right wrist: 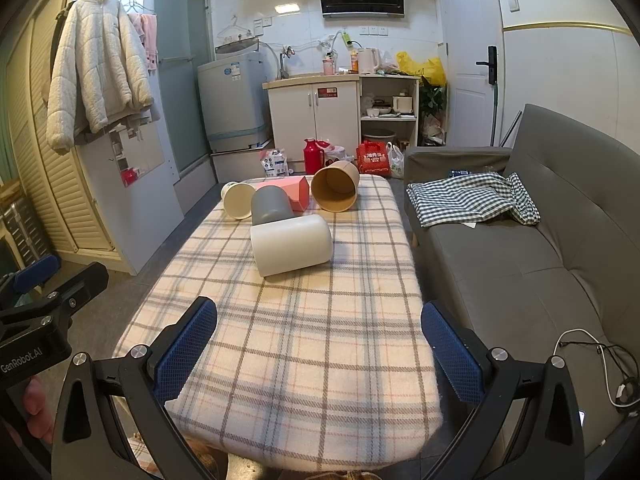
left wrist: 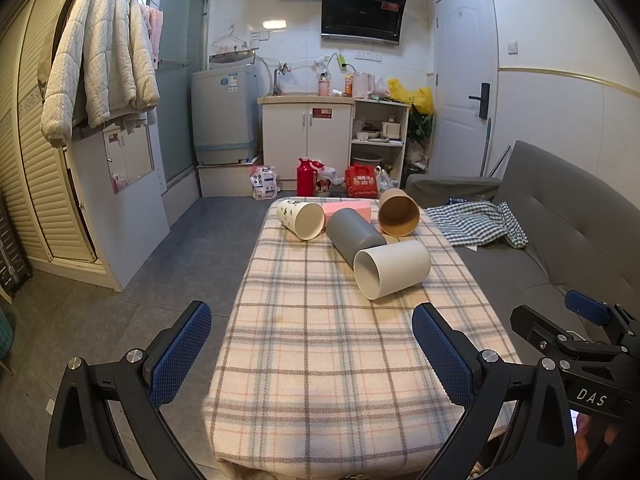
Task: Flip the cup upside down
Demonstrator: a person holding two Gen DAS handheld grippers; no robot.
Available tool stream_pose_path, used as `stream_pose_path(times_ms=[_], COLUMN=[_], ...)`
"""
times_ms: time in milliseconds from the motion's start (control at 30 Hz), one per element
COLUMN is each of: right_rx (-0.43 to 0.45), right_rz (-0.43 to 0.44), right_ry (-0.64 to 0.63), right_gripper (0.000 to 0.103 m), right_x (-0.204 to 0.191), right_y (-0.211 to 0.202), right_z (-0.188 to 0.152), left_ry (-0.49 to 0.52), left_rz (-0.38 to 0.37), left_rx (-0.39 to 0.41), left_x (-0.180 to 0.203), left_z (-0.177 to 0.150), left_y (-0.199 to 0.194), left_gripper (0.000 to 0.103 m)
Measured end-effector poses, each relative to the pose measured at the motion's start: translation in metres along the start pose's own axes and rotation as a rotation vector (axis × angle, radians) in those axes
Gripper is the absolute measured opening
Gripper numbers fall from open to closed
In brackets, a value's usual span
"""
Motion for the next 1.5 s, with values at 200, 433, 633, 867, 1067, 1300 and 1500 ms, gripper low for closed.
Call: stream_pose_path(times_ms=[200,433,633,867,1067,1300,1500], right_rx=[-0.001,-0.009,-0.038,-0.097,-0.234,-0.390,-0.524], right_rz=[0.000,-0.001,-0.002,0.028,0.169,0.226,0.246], right_ry=[0.000,-0.007,-0.023,-0.103,-0.273,-0.553,-0.634], right_gripper=[0.103,0.103,0.103,0.103,0.103,0.103,0.100], right_x=[0.000,0.000,-0.001,-0.002,-0.011,-0.018,-0.005], right_y=[0.000,0.002,0.010,0.034,0.086,0.181,0.272], right_z=[0.000,-0.003,-0.006,0.012,0.072,0.134,0.180], left_ry=[0.000,-0.002,-0.014,-0.033,-0.046,-0.029,-0.057], left_rz=[0.001,-0.002,-0.013,-0.004,0.045,0.085,0.114], left_rx=[-0.001,-0.006,-0.047,-0.112,-0.158,-0.195,-0.243], left_x=[0.000,0.001,0.004,-0.003,-0.014,-0.024,-0.027], left_z=[0.000,-0.001,-0.009,0.000,0.020,0.055,0.080], left_y=[0.000,0.001,0.012,0.036,0.076,0.145,0.210], left_gripper=[0.103,0.103,0.103,0.103,0.103,0.103,0.103])
Point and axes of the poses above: each gripper's, at about its wrist camera, not at the fingertips, and y roughly the way its jaws point, x to its right, z to its top, the point moved 2 cm from there along y, roughly the way its jaws point, and after that the axes turned 13 degrees about z, right-handed, at the moved point
